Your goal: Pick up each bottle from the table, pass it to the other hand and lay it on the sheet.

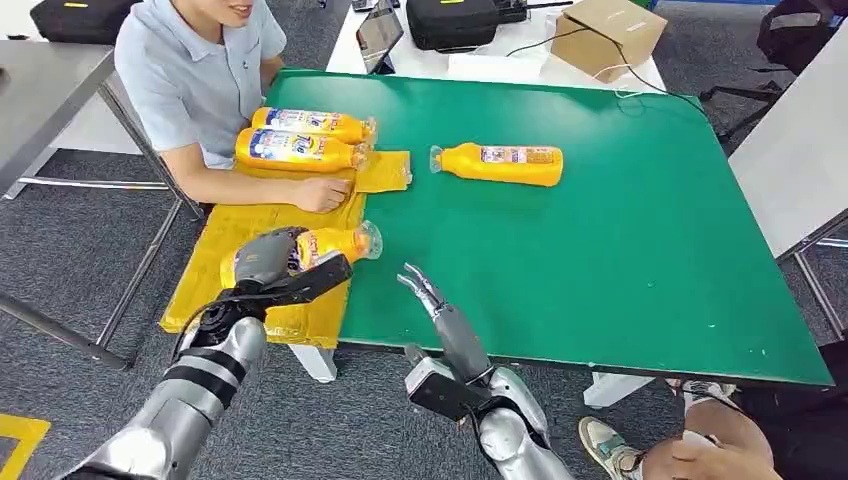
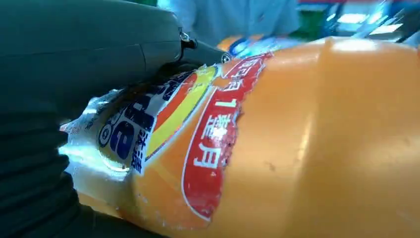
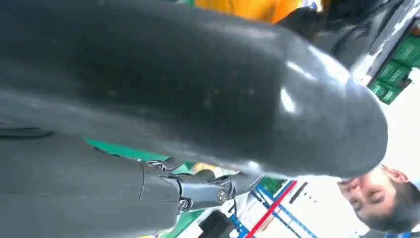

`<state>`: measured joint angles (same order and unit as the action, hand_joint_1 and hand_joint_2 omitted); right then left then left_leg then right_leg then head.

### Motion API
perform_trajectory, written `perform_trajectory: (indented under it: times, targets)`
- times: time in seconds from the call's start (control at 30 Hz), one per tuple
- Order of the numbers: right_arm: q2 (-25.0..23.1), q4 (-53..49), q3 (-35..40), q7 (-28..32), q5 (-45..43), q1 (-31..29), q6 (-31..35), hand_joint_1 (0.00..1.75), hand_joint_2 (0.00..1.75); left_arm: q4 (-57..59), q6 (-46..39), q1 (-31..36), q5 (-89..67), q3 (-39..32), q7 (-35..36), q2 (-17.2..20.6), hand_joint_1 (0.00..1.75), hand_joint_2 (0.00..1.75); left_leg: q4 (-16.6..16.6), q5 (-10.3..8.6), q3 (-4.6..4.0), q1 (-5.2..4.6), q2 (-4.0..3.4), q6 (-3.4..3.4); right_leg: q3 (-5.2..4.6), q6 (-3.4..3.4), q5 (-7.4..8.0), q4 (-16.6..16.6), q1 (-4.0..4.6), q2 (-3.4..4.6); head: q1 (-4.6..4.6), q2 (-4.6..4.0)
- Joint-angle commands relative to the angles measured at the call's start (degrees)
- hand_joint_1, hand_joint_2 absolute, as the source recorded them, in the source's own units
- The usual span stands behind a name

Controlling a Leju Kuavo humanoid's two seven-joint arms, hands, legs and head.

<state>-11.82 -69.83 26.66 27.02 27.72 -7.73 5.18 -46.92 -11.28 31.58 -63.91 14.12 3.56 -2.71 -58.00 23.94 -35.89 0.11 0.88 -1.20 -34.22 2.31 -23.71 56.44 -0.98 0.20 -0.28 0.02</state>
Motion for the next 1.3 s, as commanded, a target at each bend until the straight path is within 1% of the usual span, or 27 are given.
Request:
perform_trajectory:
  times: [0.03,0.07,0.1,0.17,0.27,0.3,0.37,0.4,0.43,0.47,0.5,0.53,0.57,0.63,0.67,0.7,0.77,0.83,0.97,1.0,1.07,1.2,1.27,1.3]
  targets:
    - [0.5,3.6,1.7,-0.1,-0.6,-1.7,-0.5,0.0,0.0,22.2,-1.0,10.3,-1.6,-1.5,0.5,1.2,1.75,1.75,0.0,0.06,0.19,0.06,-0.07,0.06,0.2,-0.09,-0.03,-0.1,0.07,0.01,0.0,0.0]
    - [0.5,3.7,1.9,-0.1,-0.9,-1.8,-0.8,0.0,0.0,23.3,-0.2,10.8,-1.9,-2.1,2.6,1.2,1.75,1.75,0.0,0.11,0.34,0.06,-0.11,0.08,0.34,-0.13,-0.08,-0.1,0.08,0.02,0.0,0.0]
    - [0.4,4.3,2.4,-0.1,-0.9,-2.1,-1.1,0.0,0.0,24.9,0.9,11.5,-1.4,-3.4,4.0,1.3,1.75,1.75,0.0,0.07,0.26,0.06,-0.08,0.06,0.27,-0.1,-0.05,-0.1,0.07,0.02,0.0,0.0]
    - [-0.1,5.2,3.0,0.0,-1.4,-2.5,-1.4,0.0,0.0,27.4,2.4,12.4,-1.8,-4.0,5.1,1.6,1.75,1.75,0.0,0.05,0.17,0.03,-0.11,0.05,0.18,-0.07,-0.01,0.0,0.04,0.08,0.0,0.0]
    - [-0.3,6.1,3.3,0.0,-1.7,-3.1,-1.2,0.0,0.0,28.8,3.3,12.2,-1.9,-4.4,4.8,1.3,1.75,1.75,0.1,0.04,0.21,0.02,-0.16,0.04,0.21,-0.07,0.01,-0.1,0.03,0.13,0.02,0.0]
    - [-0.2,6.3,3.2,0.1,-1.9,-3.4,-0.8,0.0,0.0,29.1,3.3,11.8,-2.3,-4.1,3.8,0.9,1.75,1.75,0.1,0.1,0.35,0.06,-0.3,0.08,0.32,-0.12,0.0,-0.1,0.08,0.24,0.0,0.0]
    - [0.0,6.3,3.0,0.1,-2.2,-3.4,-0.4,0.0,0.0,29.0,3.2,10.9,-3.8,-2.9,2.6,0.2,1.75,1.75,0.1,0.05,0.3,0.0,-0.17,0.05,0.27,-0.07,0.0,-0.1,0.01,0.15,0.0,0.0]
    - [0.2,6.3,2.9,0.0,-2.3,-3.4,-0.4,0.0,0.0,28.7,3.2,10.5,-4.1,-2.7,1.8,-0.3,1.73,1.75,0.1,0.07,0.46,0.04,-0.21,0.08,0.42,-0.12,-0.02,-0.1,0.06,0.16,0.0,0.0]
    - [0.4,6.4,2.9,0.0,-2.3,-3.3,-0.5,0.0,0.0,28.4,3.5,10.1,-4.4,-2.4,0.7,-0.9,1.54,1.75,0.1,0.05,0.45,0.0,-0.15,0.06,0.39,-0.08,-0.02,-0.1,0.02,0.12,0.0,0.0]
    - [0.4,6.4,2.8,0.0,-2.4,-3.2,-0.6,0.0,0.0,28.1,3.9,9.8,-4.7,-2.1,-0.4,-1.3,1.19,1.75,0.1,0.03,0.4,-0.01,-0.1,0.04,0.35,-0.05,-0.01,-0.1,0.01,0.08,0.0,0.0]
    - [0.4,6.7,2.5,0.1,-2.5,-3.1,-0.6,0.0,0.0,27.8,4.9,9.5,-4.9,-1.7,-2.0,-1.6,0.31,1.75,0.1,0.07,0.54,0.01,-0.15,0.06,0.49,-0.09,-0.02,-0.1,0.04,0.1,-0.02,0.0]
    - [0.3,7.0,2.5,0.1,-2.6,-3.2,-0.7,0.0,0.0,27.7,5.4,9.5,-4.9,-1.5,-2.6,-1.8,0.0,1.75,0.1,0.05,0.49,0.0,-0.12,0.04,0.44,-0.06,-0.02,-0.1,0.02,0.09,0.0,0.0]
    - [0.3,7.3,2.4,0.1,-2.6,-3.3,-0.7,0.0,0.0,27.6,5.8,9.6,-5.1,-1.3,-3.0,-1.9,0.0,1.75,0.1,0.08,0.62,0.02,-0.16,0.06,0.57,-0.1,-0.03,-0.2,0.05,0.1,0.0,0.0]
    - [0.3,7.3,2.4,0.1,-2.6,-3.3,-0.7,0.0,0.0,27.6,5.9,9.7,-5.1,-1.2,-3.0,-2.1,0.0,1.75,0.1,0.04,0.46,0.0,-0.09,0.04,0.42,-0.06,-0.02,-0.1,0.01,0.06,-0.02,0.0]
    - [0.2,7.6,2.4,0.2,-2.7,-3.5,-0.7,0.0,0.0,27.4,6.2,9.7,-5.1,-1.2,-3.2,-2.0,0.0,1.75,0.1,0.08,0.52,0.04,-0.13,0.05,0.5,-0.09,-0.04,-0.1,0.06,0.07,0.02,0.0]
    - [0.2,8.0,2.3,0.3,-2.8,-3.6,-0.7,0.0,0.0,26.8,6.9,9.6,-3.6,-2.0,-5.9,-2.3,0.0,1.75,0.1,0.05,0.51,0.02,0.02,0.04,0.56,-0.07,-0.05,-0.1,0.04,-0.03,0.02,0.0]
    - [0.1,8.4,2.1,0.5,-2.9,-3.7,-0.6,0.0,0.0,25.8,7.7,9.4,-0.4,-4.1,-9.4,-2.9,0.0,1.75,0.1,0.03,0.42,-0.02,0.04,0.02,0.46,-0.05,-0.02,-0.1,-0.01,0.02,0.0,0.0]
    - [0.1,9.4,1.9,0.8,-3.0,-4.1,-0.3,0.0,0.0,24.3,11.4,9.2,5.6,-7.4,-13.7,-3.7,0.0,1.75,0.1,0.04,0.48,0.02,0.02,0.04,0.55,-0.08,-0.01,-0.1,0.02,0.02,0.0,0.0]
    - [0.1,11.0,1.3,1.7,-3.2,-4.6,0.7,0.0,0.0,19.7,14.4,7.9,12.0,-8.4,-17.6,-4.2,0.0,1.75,0.1,0.0,0.47,-0.02,0.25,0.02,0.59,-0.07,-0.02,-0.1,-0.02,-0.16,0.0,0.0]
    - [0.1,11.1,1.1,1.9,-3.2,-4.6,1.0,0.0,0.0,17.7,15.0,7.2,15.7,-9.4,-18.5,-4.6,0.0,1.75,0.1,-0.01,0.52,-0.01,0.24,0.02,0.64,-0.09,-0.02,-0.1,-0.01,-0.18,0.0,0.0]
    - [0.1,11.2,1.1,2.0,-3.2,-4.6,0.9,0.0,0.0,15.8,15.7,6.8,17.5,-9.0,-18.0,-4.5,0.0,1.75,0.1,-0.06,0.44,-0.02,0.34,-0.03,0.58,-0.05,-0.01,-0.1,-0.02,-0.26,0.0,0.0]
    - [0.1,11.2,1.1,2.0,-3.2,-4.6,0.9,0.0,0.0,15.8,15.7,6.7,17.5,-9.0,-18.0,-4.4,0.0,1.75,0.0,-0.01,0.5,0.02,0.11,0.03,0.6,-0.1,-0.02,-0.1,0.03,-0.13,0.0,0.0]
    - [0.1,11.2,1.1,2.0,-3.2,-4.6,0.9,0.0,0.0,15.8,15.7,6.7,17.5,-9.0,-18.0,-4.4,0.0,1.75,0.1,-0.05,0.4,-0.02,0.21,0.0,0.5,-0.06,-0.01,-0.1,-0.01,-0.21,0.0,0.0]
    - [0.1,11.2,1.1,2.0,-3.2,-4.6,0.9,0.0,0.0,15.8,15.7,6.7,17.5,-9.0,-18.0,-4.4,0.0,1.75,0.1,-0.01,0.5,0.01,0.14,0.03,0.6,-0.11,-0.04,-0.1,0.03,-0.17,0.0,0.0]
